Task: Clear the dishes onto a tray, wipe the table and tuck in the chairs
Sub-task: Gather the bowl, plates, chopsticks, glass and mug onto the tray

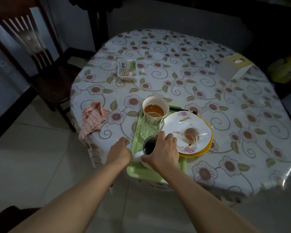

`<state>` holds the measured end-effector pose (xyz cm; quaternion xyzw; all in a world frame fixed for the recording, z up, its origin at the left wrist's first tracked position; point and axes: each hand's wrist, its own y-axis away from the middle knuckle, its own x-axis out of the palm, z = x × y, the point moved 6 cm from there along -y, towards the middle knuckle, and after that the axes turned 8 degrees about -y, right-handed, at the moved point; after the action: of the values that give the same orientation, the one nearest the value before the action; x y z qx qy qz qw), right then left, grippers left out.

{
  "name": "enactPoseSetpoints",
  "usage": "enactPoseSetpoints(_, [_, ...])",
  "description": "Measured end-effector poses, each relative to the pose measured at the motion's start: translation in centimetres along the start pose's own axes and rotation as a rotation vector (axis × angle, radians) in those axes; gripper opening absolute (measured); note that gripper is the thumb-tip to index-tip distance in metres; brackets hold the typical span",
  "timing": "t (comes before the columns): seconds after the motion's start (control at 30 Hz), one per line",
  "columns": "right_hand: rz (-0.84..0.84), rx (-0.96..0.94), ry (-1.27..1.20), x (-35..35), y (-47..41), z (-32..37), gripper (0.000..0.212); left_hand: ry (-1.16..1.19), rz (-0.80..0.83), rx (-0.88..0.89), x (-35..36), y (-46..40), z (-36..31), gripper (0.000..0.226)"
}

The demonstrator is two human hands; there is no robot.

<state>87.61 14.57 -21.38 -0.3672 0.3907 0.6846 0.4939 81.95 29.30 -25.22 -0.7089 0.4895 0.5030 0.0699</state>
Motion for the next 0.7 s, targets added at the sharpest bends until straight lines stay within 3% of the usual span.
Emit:
enactPoseSetpoints(0.27, [0.140,-0.056,-0.157,-0.2,1.3,-1.4,0.098,-0.037,0.039,-0.032,0.0,-0.2,-0.8,0.040])
enactPoseSetpoints(0.5, [0.051,0.093,-0.312,-2.5,3.0,-4.6,0.053,-0.035,0.045,-0.064,-0.6,0.9,-1.2,0.041])
enactPoseSetpoints(0.7, [0.014,0.303,-0.337,-2.4,5.1,-8.4,0.049,-0.062,0.055,-0.084,0.3,0.6,-1.1,0.042])
